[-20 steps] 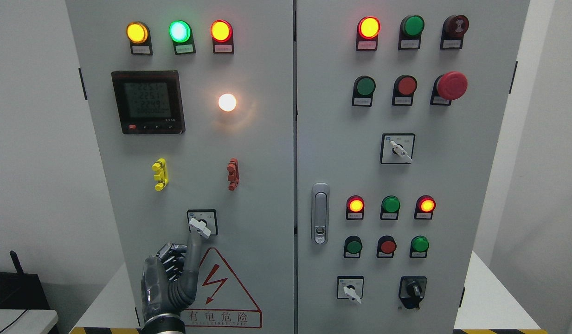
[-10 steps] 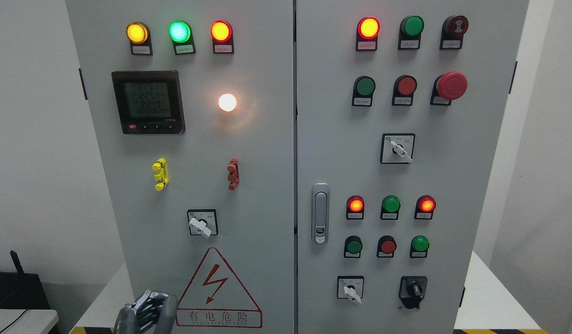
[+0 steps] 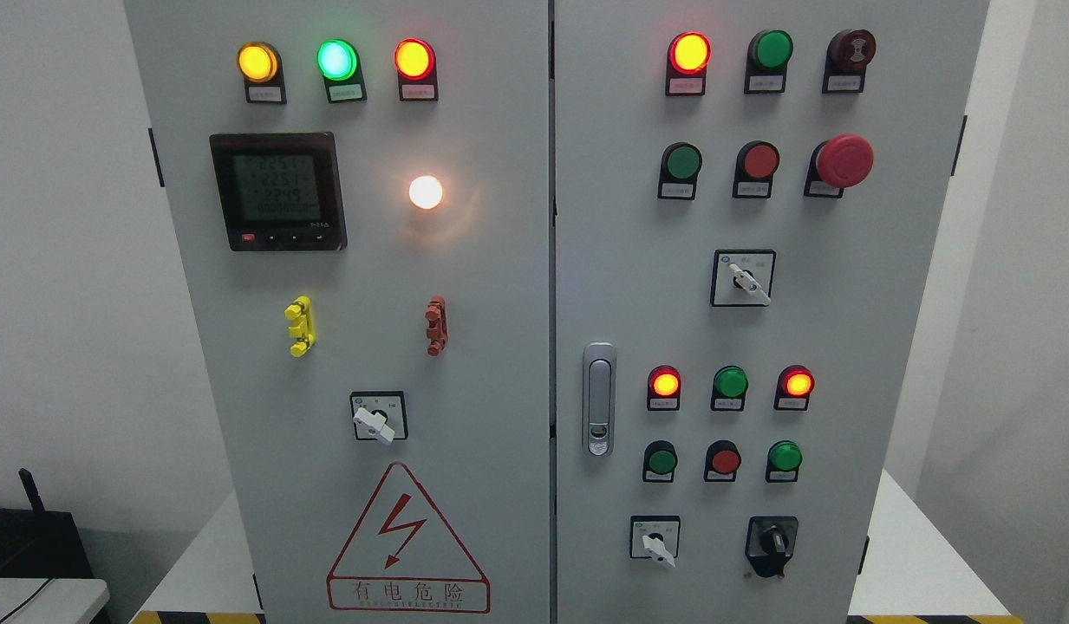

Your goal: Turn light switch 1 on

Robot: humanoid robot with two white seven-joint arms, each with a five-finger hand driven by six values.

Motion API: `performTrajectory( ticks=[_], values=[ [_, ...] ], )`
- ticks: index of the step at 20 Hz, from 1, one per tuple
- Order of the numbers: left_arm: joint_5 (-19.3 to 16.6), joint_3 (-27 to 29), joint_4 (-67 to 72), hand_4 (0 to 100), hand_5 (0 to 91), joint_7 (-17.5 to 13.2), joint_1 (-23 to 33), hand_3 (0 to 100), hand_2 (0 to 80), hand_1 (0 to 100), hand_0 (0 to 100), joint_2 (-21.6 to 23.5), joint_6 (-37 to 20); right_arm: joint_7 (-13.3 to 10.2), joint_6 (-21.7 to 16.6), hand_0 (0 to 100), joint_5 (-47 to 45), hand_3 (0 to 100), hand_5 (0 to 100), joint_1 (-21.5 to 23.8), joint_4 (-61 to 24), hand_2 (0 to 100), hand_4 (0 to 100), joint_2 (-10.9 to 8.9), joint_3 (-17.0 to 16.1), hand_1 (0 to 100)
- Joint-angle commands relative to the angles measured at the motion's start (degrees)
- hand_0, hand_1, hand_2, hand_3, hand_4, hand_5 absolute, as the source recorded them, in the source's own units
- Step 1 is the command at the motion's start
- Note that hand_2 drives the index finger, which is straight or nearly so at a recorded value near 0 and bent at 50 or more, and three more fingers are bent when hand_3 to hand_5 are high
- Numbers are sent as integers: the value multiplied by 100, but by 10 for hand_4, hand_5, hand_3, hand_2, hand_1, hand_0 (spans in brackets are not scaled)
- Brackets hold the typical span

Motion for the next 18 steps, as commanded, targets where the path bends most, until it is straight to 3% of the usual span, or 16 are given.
performTrajectory(
  ticks=[1, 2, 4, 5, 7, 11, 14, 16, 18],
  values=[
    [141, 1913, 3431, 546, 325, -119, 457, 443, 221, 46, 11, 151, -602, 5, 3, 120, -149, 0, 0, 0, 0, 0, 0, 0, 114, 389],
    [141, 1922, 3835, 537, 320, -119, 500, 430, 206, 34, 20, 178, -681, 5, 3, 120, -149, 0, 0, 0, 0, 0, 0, 0, 114, 389],
    [115, 1905, 4487, 474, 297, -189, 562, 317, 91, 1, 56, 221, -769, 5, 3, 120, -149, 0, 0, 0, 0, 0, 0, 0, 114, 389],
    [89, 1896, 4733, 466, 295, -268, 606, 312, 80, 0, 64, 248, -787, 5, 3, 120, -149, 0, 0, 0, 0, 0, 0, 0, 114, 389],
    [62, 1887, 5208, 353, 271, -356, 633, 180, 0, 0, 103, 257, -778, 5, 3, 120, -149, 0, 0, 0, 0, 0, 0, 0, 114, 389],
    [-17, 1669, 6411, 307, 244, -392, 615, 135, 0, 9, 170, 336, -700, 5, 3, 120, -149, 0, 0, 0, 0, 0, 0, 0, 114, 389],
    [-26, 669, 7212, 246, 190, -383, 624, 71, 0, 15, 230, 450, -682, 5, 3, 120, -149, 0, 0, 0, 0, 0, 0, 0, 114, 389],
    [-26, 237, 7669, 182, 147, -383, 572, 0, 0, 36, 265, 494, -595, 5, 3, 120, -149, 0, 0, 0, 0, 0, 0, 0, 114, 389],
    [-26, -89, 7978, 166, 134, -383, 449, 0, 0, 53, 284, 503, -279, 5, 3, 120, -149, 0, 0, 0, 0, 0, 0, 0, 114, 389]
  ],
)
